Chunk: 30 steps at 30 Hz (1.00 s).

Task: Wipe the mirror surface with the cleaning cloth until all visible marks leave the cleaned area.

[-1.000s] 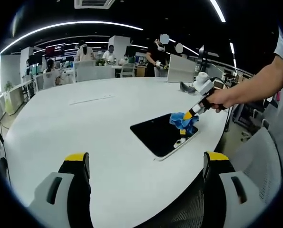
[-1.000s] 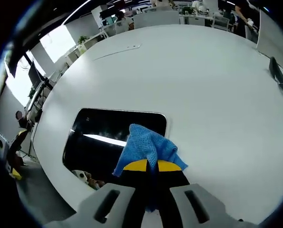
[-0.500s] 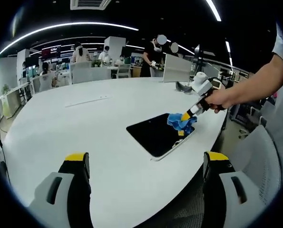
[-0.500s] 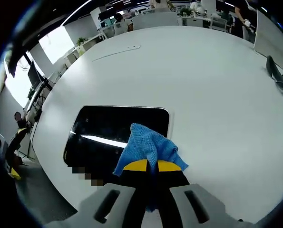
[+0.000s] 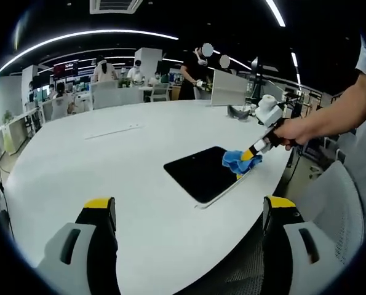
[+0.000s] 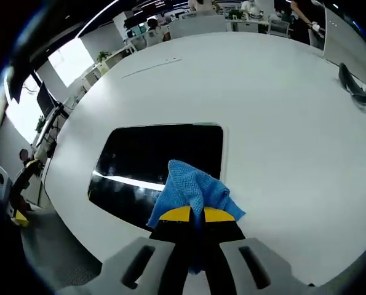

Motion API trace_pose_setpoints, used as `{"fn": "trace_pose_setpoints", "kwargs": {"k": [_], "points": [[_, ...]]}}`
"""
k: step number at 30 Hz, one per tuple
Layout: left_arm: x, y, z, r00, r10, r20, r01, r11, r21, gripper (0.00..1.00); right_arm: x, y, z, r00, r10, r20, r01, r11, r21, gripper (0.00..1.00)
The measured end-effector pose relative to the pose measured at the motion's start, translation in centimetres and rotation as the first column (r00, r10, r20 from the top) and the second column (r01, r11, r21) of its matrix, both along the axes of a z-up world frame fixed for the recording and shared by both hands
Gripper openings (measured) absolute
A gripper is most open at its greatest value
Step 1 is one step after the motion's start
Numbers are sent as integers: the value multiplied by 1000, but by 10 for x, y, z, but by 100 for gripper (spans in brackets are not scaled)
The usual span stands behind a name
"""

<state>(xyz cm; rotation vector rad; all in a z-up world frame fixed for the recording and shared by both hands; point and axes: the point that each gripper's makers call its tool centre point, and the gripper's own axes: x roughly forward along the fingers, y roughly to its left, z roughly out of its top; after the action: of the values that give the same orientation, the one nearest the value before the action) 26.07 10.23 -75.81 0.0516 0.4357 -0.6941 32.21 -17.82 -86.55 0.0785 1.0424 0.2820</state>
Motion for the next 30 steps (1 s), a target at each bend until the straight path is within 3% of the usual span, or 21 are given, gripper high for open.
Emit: {"fn": "trace_pose_setpoints", "kwargs": {"k": [10, 29, 30], "points": [[2, 4, 3, 1000, 20, 11, -20, 1000, -7, 99, -18, 7, 0, 1000, 10, -17, -10, 1000, 8, 0], [2, 2, 6, 1000, 14, 25, -14, 1000, -12, 99, -19, 12, 0, 1000, -14, -24, 14, 999, 30, 0], [1, -1, 8, 1000, 9, 20, -8, 999, -40, 99, -19, 13, 0, 1000, -14, -26, 15, 999, 31, 0]]}}
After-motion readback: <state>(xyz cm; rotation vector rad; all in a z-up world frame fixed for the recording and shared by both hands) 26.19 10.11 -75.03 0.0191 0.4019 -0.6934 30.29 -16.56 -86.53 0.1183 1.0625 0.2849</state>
